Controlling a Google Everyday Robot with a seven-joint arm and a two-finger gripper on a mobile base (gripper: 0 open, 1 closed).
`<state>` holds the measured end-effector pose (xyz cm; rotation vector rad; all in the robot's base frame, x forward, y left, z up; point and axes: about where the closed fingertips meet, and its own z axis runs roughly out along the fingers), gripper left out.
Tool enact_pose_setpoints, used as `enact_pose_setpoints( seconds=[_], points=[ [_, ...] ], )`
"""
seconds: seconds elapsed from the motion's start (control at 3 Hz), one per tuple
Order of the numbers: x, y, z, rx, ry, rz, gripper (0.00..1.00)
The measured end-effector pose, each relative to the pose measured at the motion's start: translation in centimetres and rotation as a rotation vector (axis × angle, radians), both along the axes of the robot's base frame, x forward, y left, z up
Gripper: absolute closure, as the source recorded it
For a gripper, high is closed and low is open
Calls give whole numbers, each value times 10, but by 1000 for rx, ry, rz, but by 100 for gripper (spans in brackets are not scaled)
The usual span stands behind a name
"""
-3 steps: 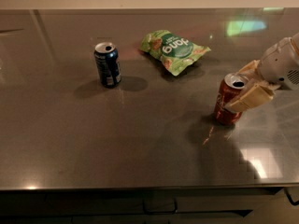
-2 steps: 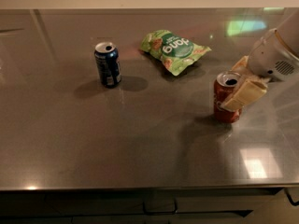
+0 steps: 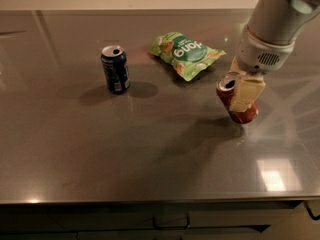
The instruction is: Knock coke can over
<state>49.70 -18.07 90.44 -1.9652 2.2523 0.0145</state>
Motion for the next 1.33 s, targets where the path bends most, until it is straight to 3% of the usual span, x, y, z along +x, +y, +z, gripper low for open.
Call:
enact_pose_setpoints(
  seconds=[0.33, 0.67, 1.33],
  points=[
    [15, 3, 1, -96, 10, 34, 82],
    [32, 11, -1, -147, 21, 68, 58],
    [50, 21, -15, -206, 45, 110, 12]
  ],
)
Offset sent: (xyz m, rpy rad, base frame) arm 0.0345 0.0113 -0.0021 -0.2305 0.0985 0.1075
